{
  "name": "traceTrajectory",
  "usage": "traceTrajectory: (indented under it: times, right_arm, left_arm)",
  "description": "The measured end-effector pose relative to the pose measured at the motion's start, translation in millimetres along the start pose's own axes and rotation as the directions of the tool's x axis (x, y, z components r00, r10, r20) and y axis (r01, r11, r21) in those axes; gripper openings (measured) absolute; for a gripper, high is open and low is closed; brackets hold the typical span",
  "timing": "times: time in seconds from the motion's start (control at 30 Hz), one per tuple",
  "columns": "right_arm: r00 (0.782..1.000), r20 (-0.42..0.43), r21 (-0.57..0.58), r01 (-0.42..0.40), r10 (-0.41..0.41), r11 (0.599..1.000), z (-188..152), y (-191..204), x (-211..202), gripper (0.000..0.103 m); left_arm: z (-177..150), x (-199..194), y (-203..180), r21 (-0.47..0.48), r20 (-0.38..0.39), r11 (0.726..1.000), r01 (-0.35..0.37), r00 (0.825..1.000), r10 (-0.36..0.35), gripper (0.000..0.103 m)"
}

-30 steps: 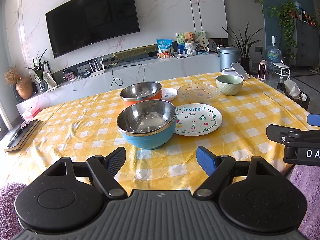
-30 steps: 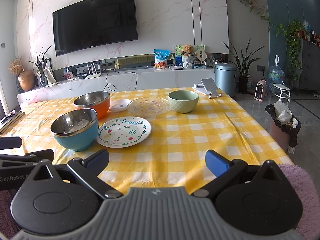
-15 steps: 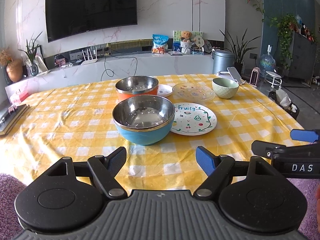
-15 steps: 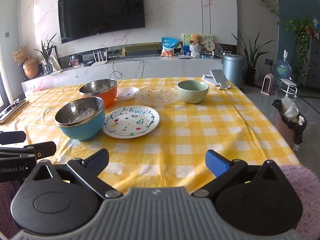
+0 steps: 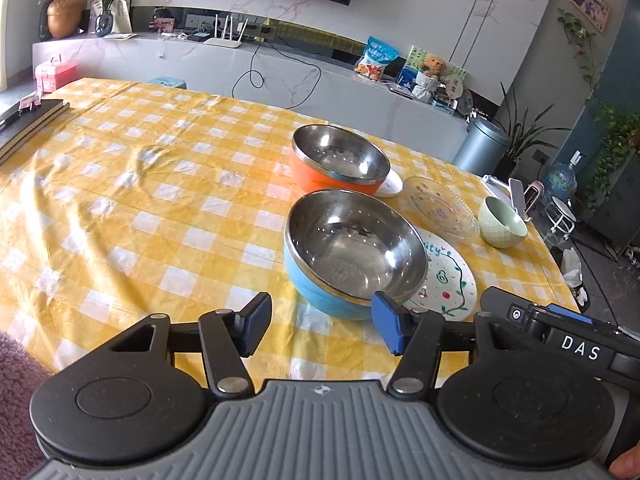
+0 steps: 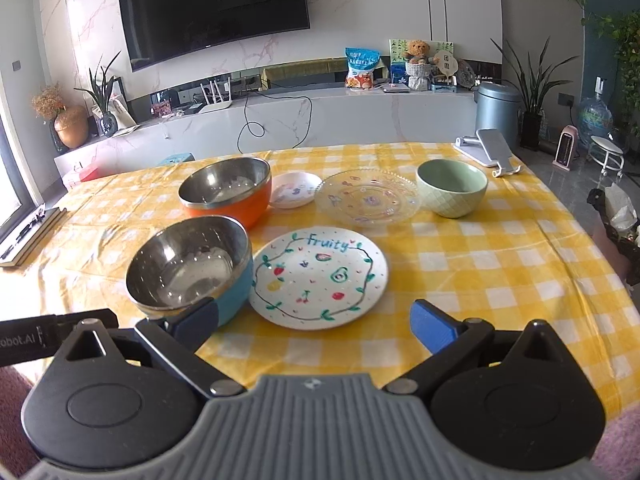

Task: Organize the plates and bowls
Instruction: 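Move the left tool to the blue steel bowl rim and close on it, then lift the blue bowl with the left tool and lower it into the orange bowl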

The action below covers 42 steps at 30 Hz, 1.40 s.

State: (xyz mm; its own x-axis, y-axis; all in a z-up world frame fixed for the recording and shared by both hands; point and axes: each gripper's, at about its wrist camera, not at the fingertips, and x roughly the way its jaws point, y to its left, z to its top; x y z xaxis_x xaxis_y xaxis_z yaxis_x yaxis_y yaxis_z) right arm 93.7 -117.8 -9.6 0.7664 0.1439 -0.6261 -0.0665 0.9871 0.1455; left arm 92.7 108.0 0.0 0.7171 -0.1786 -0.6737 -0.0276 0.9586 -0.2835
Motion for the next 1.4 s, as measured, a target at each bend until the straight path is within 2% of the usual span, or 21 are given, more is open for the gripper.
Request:
traceTrajectory:
  times: [0.03,0.2,0.43,0.53,0.67,0.73,0.8,0.97,1.13,1.4]
  right_arm:
    - [1.000,-0.006,0.004,-0.003,0.003,1.000,4,4,5,0.088]
    - [0.999,-0.041,0.019,-0.023,0.024,1.000,24,24,36,0.071]
    - [0.995,-0.104,0.044,-0.009,0.014,0.999,35,34,72,0.043]
    - [0.992,-0.122,0.055,-0.016,0.023,0.998,34,36,83,0.035]
    - [0.988,-0.150,0.073,-0.029,0.039,0.997,30,37,94,0.020]
    - [0.988,-0.152,0.082,-0.029,0.041,0.996,29,37,96,0.012]
    - [0.987,-0.151,0.088,-0.032,0.045,0.996,28,38,96,0.008]
    - [0.986,-0.158,0.108,-0.031,0.048,0.994,30,39,90,0.008]
    - [0.989,-0.136,0.113,-0.039,0.054,0.993,27,41,64,0.007]
    - [0.985,-0.154,0.143,-0.051,0.073,0.988,3,42,23,0.007]
  left_arm:
    - [6,3,2,-0.014,-0.002,1.000,0.001,1.000,-0.001,0.062]
    - [31,25,8,-0.054,-0.014,0.998,0.010,1.000,-0.011,0.041]
    - [45,57,15,-0.083,-0.039,0.996,-0.020,0.999,0.017,0.030]
    - [43,67,21,-0.101,-0.062,0.995,-0.011,0.998,0.005,0.028]
    - [41,74,25,-0.111,-0.077,0.994,-0.004,0.997,-0.004,0.016]
    - [41,73,25,-0.110,-0.075,0.994,-0.008,0.997,0.000,0.012]
    - [41,72,25,-0.108,-0.073,0.994,-0.014,0.997,0.006,0.008]
    - [42,61,25,-0.111,-0.062,0.994,-0.013,0.998,0.006,0.007]
    - [37,36,22,-0.109,-0.050,0.994,0.001,0.999,-0.006,0.007]
    - [12,2,26,-0.119,-0.061,0.993,0.007,0.998,-0.015,0.007]
